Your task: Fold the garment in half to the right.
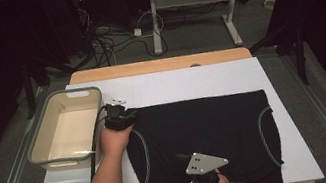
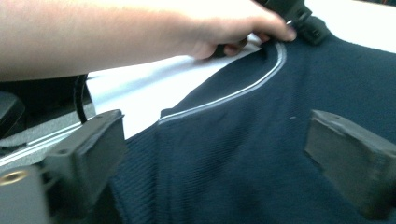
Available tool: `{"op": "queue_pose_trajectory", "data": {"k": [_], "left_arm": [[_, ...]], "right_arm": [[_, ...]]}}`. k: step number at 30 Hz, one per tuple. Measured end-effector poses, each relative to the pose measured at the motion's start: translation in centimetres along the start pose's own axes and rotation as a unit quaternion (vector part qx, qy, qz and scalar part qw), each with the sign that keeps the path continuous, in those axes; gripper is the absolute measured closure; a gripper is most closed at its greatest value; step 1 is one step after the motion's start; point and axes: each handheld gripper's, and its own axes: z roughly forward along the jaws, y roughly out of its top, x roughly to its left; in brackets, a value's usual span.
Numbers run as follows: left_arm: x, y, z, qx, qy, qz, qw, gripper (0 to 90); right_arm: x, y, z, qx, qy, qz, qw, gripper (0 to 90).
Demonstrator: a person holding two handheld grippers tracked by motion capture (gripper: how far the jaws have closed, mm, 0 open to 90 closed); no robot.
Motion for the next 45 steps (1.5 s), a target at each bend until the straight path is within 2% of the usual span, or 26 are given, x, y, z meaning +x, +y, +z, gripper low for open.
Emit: {"op": "queue_pose_trajectory", "data": {"k": [4, 6, 8, 12, 15, 19, 22, 27, 29, 36, 45], "left_arm": [[0.0, -0.1, -0.1, -0.005, -0.009, 0.006, 0.9999, 74.1], [-0.1, -0.2, -0.1, -0.008, -0.012, 0.011, 0.9998, 74.7], [-0.1, -0.2, -0.2, -0.011, -0.014, 0.015, 0.9997, 74.7], [-0.3, -0.4, -0.4, -0.023, -0.012, 0.022, 0.9994, 74.6], [-0.4, -0.5, -0.5, -0.027, -0.011, 0.027, 0.9992, 74.5], [-0.3, -0.5, -0.5, -0.028, -0.013, 0.025, 0.9992, 74.4], [-0.3, -0.5, -0.5, -0.028, -0.014, 0.026, 0.9992, 74.4], [-0.4, -0.5, -0.5, -0.029, -0.015, 0.028, 0.9991, 74.4], [-0.4, -0.5, -0.5, -0.029, -0.015, 0.028, 0.9991, 74.4], [-0.5, -0.5, -0.5, -0.029, -0.012, 0.031, 0.999, 74.4], [-0.5, -0.5, -0.5, -0.028, -0.009, 0.033, 0.999, 74.3]], "right_arm": [[0.9, 0.0, 1.1, 0.029, -0.001, 0.002, 0.9996, 23.5], [1.2, 0.0, 1.7, 0.038, 0.002, 0.013, 0.9992, 29.4], [1.6, 0.2, 2.5, 0.058, 0.001, 0.017, 0.9982, 31.9], [2.8, 0.7, 4.2, 0.085, -0.004, 0.008, 0.9964, 35.0], [3.6, 0.8, 5.4, 0.105, -0.014, -0.009, 0.9944, 35.5], [4.5, 0.7, 6.5, 0.139, -0.026, -0.038, 0.9893, 33.7], [4.8, 0.8, 6.8, 0.144, -0.02, -0.028, 0.9889, 27.3], [5.8, 0.7, 7.4, 0.156, -0.042, -0.056, 0.9853, 25.1], [5.9, 0.7, 7.4, 0.155, -0.048, -0.055, 0.9853, 26.3], [5.6, 0.8, 7.1, 0.156, -0.053, -0.06, 0.9845, 40.6], [4.9, 0.9, 6.8, 0.158, -0.069, -0.068, 0.9828, 67.0]]}}
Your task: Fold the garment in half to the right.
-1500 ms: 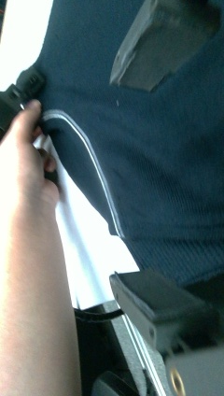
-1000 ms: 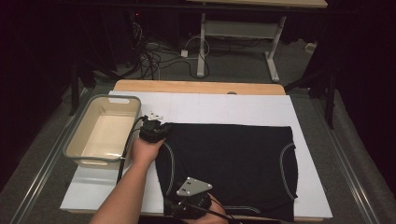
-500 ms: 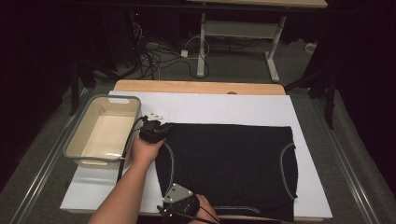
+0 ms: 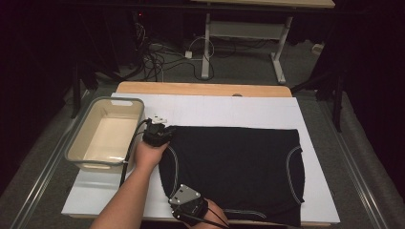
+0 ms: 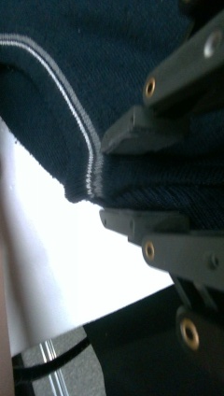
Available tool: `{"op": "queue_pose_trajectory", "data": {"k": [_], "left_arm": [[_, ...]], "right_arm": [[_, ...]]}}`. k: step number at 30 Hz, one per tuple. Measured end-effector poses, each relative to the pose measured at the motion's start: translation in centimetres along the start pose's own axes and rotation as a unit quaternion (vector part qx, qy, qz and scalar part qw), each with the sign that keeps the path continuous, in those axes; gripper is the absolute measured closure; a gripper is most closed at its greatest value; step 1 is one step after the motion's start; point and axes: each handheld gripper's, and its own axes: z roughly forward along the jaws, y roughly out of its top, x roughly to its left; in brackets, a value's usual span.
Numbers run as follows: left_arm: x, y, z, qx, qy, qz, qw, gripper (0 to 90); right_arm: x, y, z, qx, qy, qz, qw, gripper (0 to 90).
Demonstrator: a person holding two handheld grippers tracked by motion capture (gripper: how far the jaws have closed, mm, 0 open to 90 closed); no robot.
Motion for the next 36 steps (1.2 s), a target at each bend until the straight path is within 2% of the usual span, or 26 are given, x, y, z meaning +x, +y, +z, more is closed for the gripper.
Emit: {"op": "queue_pose_trajectory", "data": {"k": [9, 20, 22, 28, 35, 36], "left_arm": [[0.0, 0.0, 0.0, 0.001, 0.001, 0.001, 1.0, 74.4], [-0.1, 0.0, 0.0, 0.001, 0.003, 0.004, 1.0, 74.4], [0.0, 0.0, 0.0, 0.0, 0.002, 0.001, 1.0, 74.6], [0.4, 0.1, 0.0, -0.001, -0.006, -0.018, 0.9998, 75.4], [0.5, 0.5, 0.2, 0.013, 0.007, -0.033, 0.9993, 75.3], [0.5, 0.7, 0.2, 0.013, 0.002, -0.043, 0.999, 75.2]], "right_arm": [[-0.2, -0.3, 0.0, -0.011, -0.012, -0.001, 0.9999, 77.3], [-0.1, -0.8, -0.1, -0.034, -0.016, -0.004, 0.9993, 78.6], [-0.1, -0.8, -0.1, -0.038, -0.014, -0.002, 0.9992, 78.6], [-0.6, -0.9, -0.8, -0.064, 0.008, 0.011, 0.9978, 78.5], [-1.1, -0.6, -1.9, -0.106, 0.019, 0.027, 0.9938, 78.5], [-1.2, -0.5, -2.2, -0.112, 0.017, 0.027, 0.9932, 78.5]]}}
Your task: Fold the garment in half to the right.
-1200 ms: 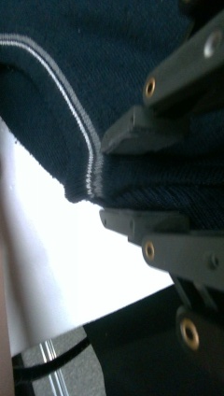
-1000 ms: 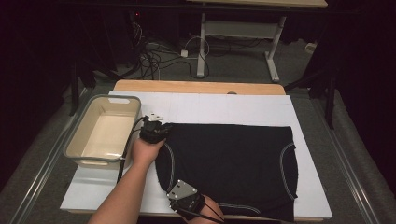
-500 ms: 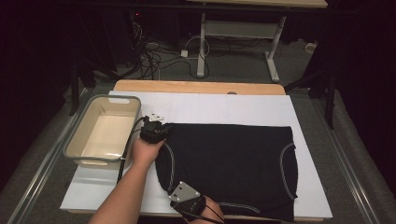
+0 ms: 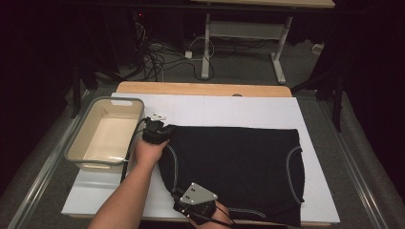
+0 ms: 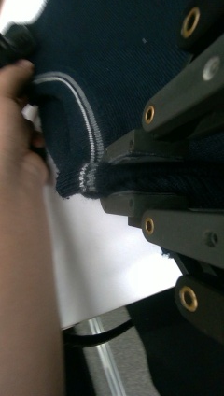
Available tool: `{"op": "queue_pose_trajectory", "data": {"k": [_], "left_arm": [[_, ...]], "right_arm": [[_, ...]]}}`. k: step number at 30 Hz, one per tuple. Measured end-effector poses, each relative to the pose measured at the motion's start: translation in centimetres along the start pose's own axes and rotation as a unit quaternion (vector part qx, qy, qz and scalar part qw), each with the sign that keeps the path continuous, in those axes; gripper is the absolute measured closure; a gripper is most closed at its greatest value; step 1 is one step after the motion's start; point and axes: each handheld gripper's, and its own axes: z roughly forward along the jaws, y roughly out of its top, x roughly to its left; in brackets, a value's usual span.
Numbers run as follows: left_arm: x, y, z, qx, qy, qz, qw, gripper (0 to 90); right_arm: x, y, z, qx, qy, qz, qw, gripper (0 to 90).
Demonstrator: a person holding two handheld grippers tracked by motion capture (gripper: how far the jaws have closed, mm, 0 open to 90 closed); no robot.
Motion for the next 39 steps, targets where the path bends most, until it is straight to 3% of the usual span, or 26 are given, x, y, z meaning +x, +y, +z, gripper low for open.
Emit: {"op": "queue_pose_trajectory", "data": {"k": [3, 10, 19, 30, 39], "left_arm": [[-0.3, 0.7, -0.2, -0.007, -0.002, -0.018, 0.9998, 75.3], [-1.7, 2.6, -1.0, -0.023, 0.003, 0.008, 0.9997, 77.6], [-3.0, 4.7, -1.6, -0.037, -0.002, 0.012, 0.9992, 77.8], [-2.2, 5.0, -2.5, -0.032, 0.019, 0.006, 0.9993, 77.3], [-1.0, 5.6, -5.0, -0.04, 0.04, -0.019, 0.9982, 77.3]], "right_arm": [[-0.3, 0.5, -0.7, -0.02, -0.001, 0.007, 0.9998, 78.5], [-0.8, 1.3, -2.3, -0.041, -0.011, 0.006, 0.9991, 78.4], [-1.4, 2.1, -3.7, -0.059, -0.024, 0.005, 0.9979, 78.3], [-1.4, 2.7, -3.8, -0.063, -0.025, -0.001, 0.9977, 78.3], [-0.5, 4.0, -2.8, -0.065, -0.012, -0.009, 0.9978, 78.3]]}}
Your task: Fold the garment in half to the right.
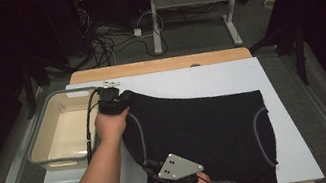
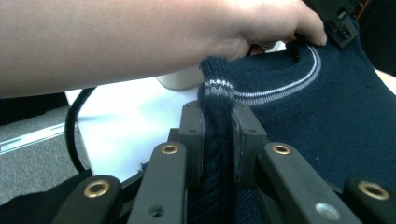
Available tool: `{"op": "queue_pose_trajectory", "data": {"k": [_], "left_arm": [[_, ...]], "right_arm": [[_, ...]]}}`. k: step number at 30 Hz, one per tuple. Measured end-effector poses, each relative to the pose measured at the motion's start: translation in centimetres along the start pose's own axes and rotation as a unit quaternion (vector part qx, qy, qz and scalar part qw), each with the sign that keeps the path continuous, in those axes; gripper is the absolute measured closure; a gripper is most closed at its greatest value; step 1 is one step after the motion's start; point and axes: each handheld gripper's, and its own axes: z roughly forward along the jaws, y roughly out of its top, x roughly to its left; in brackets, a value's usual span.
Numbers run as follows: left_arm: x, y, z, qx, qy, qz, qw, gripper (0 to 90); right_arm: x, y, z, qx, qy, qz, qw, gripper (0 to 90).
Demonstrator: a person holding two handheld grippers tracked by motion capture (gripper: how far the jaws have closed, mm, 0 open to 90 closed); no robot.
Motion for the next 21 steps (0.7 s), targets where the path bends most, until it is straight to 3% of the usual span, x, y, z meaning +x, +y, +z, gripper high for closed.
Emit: {"op": "queue_pose_trajectory", "data": {"k": [8, 12, 21], "left_arm": [[0.9, 1.9, -2.8, -0.005, 0.022, 0.011, 0.9997, 76.8], [0.4, 1.5, -1.7, 0.014, 0.021, 0.023, 0.9994, 76.7], [-1.8, -0.1, 1.9, 0.041, 0.005, 0.04, 0.9983, 76.1]], "right_arm": [[1.0, 2.5, 0.6, -0.025, 0.014, -0.02, 0.9994, 78.2], [0.6, 2.2, 0.6, -0.024, 0.015, -0.019, 0.9994, 78.0], [-1.1, -1.8, 0.1, 0.001, 0.012, 0.02, 0.9997, 77.8]]}}
